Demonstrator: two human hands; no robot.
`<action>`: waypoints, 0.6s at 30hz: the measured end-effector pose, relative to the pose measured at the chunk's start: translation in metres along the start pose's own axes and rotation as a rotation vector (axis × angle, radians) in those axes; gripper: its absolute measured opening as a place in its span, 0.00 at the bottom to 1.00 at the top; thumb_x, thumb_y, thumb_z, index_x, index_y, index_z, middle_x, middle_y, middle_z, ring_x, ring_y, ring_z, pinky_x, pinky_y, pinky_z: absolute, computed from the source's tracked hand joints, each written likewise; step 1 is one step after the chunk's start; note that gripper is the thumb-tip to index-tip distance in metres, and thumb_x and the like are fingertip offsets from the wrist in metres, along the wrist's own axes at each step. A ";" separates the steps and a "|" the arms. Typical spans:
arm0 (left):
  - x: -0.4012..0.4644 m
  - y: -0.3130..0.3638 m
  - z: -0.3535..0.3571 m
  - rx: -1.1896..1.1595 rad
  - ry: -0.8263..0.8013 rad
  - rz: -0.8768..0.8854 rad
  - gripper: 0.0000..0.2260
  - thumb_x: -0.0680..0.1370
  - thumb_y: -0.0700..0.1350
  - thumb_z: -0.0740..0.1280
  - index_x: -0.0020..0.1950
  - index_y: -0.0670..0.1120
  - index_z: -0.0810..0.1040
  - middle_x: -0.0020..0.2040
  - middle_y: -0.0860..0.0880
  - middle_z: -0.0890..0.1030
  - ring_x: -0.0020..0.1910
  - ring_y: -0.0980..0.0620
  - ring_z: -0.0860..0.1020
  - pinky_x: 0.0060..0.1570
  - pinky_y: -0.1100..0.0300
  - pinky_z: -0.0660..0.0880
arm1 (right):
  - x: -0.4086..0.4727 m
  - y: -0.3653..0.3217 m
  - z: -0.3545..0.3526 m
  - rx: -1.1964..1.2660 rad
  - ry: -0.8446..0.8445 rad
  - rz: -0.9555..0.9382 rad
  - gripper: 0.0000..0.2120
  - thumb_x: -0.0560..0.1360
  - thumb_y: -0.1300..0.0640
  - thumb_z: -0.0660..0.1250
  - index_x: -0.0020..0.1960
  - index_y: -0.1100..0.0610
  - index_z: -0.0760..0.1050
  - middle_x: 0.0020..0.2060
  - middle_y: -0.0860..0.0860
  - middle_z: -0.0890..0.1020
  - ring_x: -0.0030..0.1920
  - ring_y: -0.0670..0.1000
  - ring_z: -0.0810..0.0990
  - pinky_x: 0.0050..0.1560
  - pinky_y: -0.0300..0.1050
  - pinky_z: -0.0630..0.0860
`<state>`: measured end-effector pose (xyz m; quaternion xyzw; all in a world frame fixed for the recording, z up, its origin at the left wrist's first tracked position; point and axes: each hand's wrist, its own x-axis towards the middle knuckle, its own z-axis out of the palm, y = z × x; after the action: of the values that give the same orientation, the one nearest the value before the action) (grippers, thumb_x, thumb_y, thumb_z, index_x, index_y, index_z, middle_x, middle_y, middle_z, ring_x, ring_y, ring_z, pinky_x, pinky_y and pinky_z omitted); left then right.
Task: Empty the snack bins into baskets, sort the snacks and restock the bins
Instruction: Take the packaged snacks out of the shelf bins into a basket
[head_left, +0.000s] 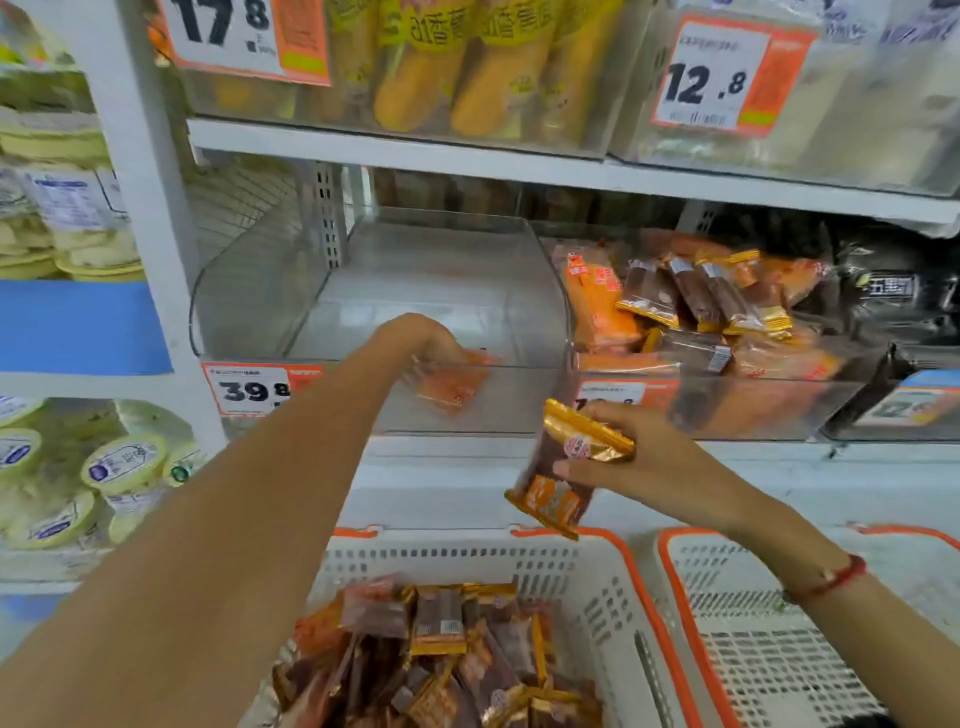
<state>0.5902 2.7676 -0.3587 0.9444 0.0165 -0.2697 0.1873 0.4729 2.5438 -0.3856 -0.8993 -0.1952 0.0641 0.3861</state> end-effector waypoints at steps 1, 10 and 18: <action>0.003 0.004 0.002 0.036 -0.004 0.001 0.17 0.81 0.54 0.62 0.68 0.48 0.71 0.49 0.48 0.83 0.45 0.55 0.81 0.45 0.67 0.76 | -0.005 0.009 0.003 -0.010 -0.035 -0.014 0.09 0.71 0.55 0.75 0.44 0.58 0.77 0.32 0.51 0.75 0.32 0.47 0.73 0.34 0.39 0.66; -0.021 -0.025 0.031 -0.067 1.223 0.339 0.21 0.74 0.48 0.71 0.64 0.44 0.70 0.63 0.43 0.69 0.60 0.44 0.69 0.48 0.52 0.73 | -0.004 0.069 0.034 -0.172 -0.130 0.002 0.08 0.73 0.55 0.73 0.52 0.53 0.80 0.44 0.49 0.83 0.44 0.50 0.81 0.47 0.54 0.77; -0.106 -0.086 0.143 -0.117 0.532 0.235 0.32 0.66 0.63 0.67 0.67 0.53 0.65 0.48 0.55 0.80 0.51 0.47 0.80 0.47 0.53 0.75 | -0.003 0.061 0.069 -0.506 -0.424 0.137 0.25 0.78 0.48 0.65 0.73 0.53 0.66 0.69 0.52 0.73 0.66 0.55 0.73 0.64 0.48 0.71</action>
<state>0.4169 2.8031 -0.4458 0.9650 -0.0289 0.0124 0.2604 0.4703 2.5504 -0.4772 -0.9443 -0.2201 0.2248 0.0962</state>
